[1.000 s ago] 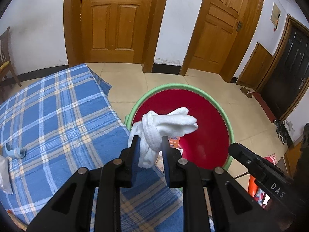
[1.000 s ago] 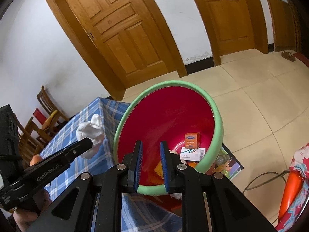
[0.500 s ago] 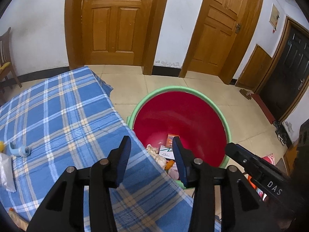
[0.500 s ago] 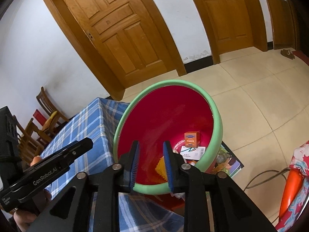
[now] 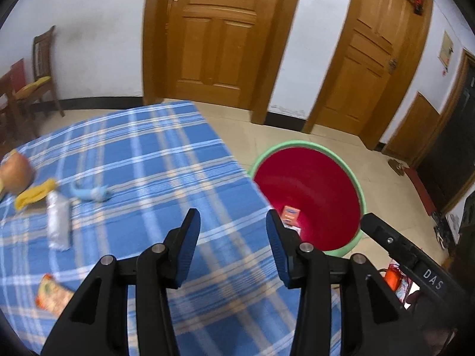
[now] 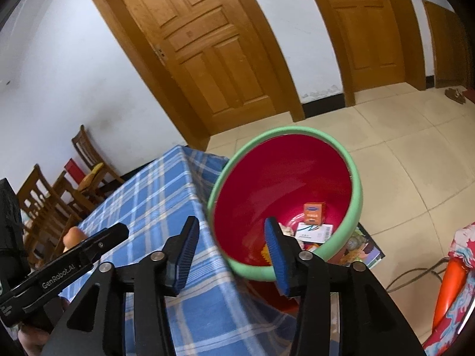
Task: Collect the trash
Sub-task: 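Move both open grippers back toward the snack bag on the table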
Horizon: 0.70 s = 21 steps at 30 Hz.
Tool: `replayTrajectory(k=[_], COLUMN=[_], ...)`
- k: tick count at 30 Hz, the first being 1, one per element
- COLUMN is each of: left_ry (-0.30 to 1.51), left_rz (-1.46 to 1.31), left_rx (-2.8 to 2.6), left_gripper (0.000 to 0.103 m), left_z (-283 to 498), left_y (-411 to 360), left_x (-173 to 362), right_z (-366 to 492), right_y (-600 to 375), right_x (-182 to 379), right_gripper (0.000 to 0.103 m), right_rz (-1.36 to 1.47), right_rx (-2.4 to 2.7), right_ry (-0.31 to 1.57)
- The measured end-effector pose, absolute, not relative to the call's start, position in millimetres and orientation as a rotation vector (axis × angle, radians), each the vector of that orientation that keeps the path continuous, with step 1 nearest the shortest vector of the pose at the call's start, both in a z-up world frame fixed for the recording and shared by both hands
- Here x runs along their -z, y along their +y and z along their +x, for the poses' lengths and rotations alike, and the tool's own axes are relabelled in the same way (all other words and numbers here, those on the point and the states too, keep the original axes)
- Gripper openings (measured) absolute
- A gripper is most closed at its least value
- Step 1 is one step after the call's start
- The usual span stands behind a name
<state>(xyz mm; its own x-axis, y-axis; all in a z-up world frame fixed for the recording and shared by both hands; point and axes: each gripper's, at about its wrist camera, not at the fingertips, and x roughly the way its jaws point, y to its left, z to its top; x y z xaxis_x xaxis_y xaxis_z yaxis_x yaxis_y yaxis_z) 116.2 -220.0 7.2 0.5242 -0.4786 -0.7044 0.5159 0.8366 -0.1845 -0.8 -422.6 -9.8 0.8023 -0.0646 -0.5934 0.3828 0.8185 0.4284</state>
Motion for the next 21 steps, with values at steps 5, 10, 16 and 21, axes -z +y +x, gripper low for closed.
replayTrajectory(k=[5,10,16,21], left_ry=[0.835,0.847,0.869,0.878], left_rz=[0.015,-0.022,-0.044,-0.073], left_rx=[0.504,0.409,0.326,0.257], left_gripper=[0.046,0.046,0.046,0.048], left_z=[111.2,104.9,95.4,83.7], left_y=[-186.8,-154.2,-123.4,-98.6], left_x=[-9.1,-6.2,0.1,8.0], right_z=[-4.9,-8.7,-16.3,-18.2], right_y=[-404.7,-390.1,-376.8,-368.5], right_x=[5.5,0.5,-7.5,-11.0], right_gripper=[0.052,0.054,0.057,0.059], right_rz=[0.558,0.550,0.528,0.513], right_rx=[0.208,0.178,0.160,0.145], right_ry=[0.595,0.593,0.575,0.571])
